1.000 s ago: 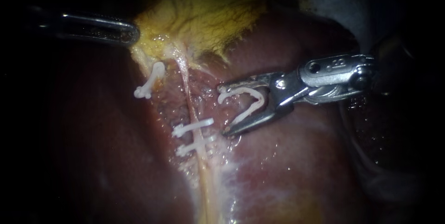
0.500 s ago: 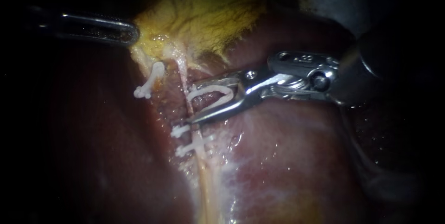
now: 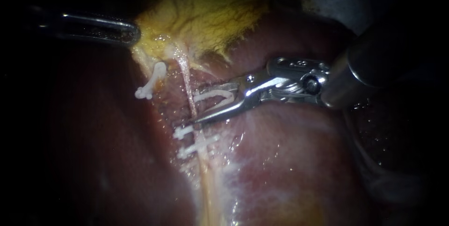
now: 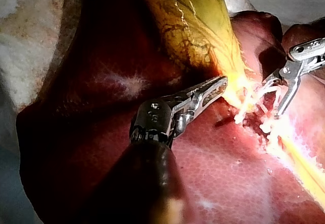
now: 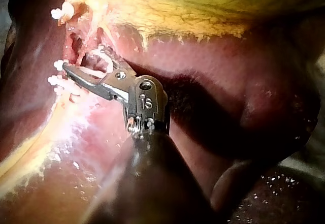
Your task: Clipping third clip right tube
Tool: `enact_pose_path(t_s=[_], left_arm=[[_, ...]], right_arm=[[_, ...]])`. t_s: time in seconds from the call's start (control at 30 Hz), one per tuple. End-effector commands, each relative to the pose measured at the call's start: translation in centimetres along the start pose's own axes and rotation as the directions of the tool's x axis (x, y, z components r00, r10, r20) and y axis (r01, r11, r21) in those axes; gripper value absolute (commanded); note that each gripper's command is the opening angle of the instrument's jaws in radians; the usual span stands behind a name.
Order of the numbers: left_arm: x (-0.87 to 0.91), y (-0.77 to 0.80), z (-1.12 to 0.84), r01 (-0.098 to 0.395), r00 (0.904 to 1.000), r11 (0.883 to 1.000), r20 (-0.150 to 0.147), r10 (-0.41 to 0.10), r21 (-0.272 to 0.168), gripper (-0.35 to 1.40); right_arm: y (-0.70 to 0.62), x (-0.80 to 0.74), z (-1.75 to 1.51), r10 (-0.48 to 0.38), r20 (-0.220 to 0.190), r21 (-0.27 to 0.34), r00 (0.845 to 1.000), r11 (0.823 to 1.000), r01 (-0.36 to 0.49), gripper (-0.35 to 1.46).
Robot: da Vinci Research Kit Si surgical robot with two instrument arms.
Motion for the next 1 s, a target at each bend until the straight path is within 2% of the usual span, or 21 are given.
enact_pose_path(t_s=[0.03, 0.2, 0.3, 0.53, 0.73, 1.0], left_arm=[[0.0, 0.0, 0.0, 0.0, 1.0, 1.0, 0.0, 0.0, 0.0, -0.35], [0.0, 0.0, 0.0, 0.0, 1.0, 1.0, 0.0, 0.0, 0.0, -0.35], [0.0, 0.0, 0.0, 0.0, 1.0, 1.0, 0.0, 0.0, 0.0, -0.35], [0.0, 0.0, 0.0, 0.0, 1.0, 1.0, 0.0, 0.0, 0.0, -0.35], [0.0, 0.0, 0.0, 0.0, 1.0, 1.0, 0.0, 0.0, 0.0, -0.35], [0.0, 0.0, 0.0, 0.0, 1.0, 1.0, 0.0, 0.0, 0.0, -0.35]], right_arm=[[0.0, 0.01, 0.02, 0.009, -0.018, 0.01, 1.0, 1.0, -0.009, 0.54], [0.01, 0.05, 0.11, 0.069, -0.097, 0.101, 0.993, 0.993, -0.059, 0.54], [-0.02, 0.07, 0.14, 0.093, -0.125, 0.154, 0.988, 0.985, -0.073, 0.54], [-0.16, 0.11, 0.17, 0.121, -0.144, 0.252, 0.982, 0.964, -0.082, 0.53], [-0.25, 0.19, 0.16, 0.133, -0.141, 0.258, 0.981, 0.962, -0.094, 0.49], [-0.21, 0.21, 0.16, 0.153, -0.148, 0.246, 0.977, 0.963, -0.114, 0.26]])
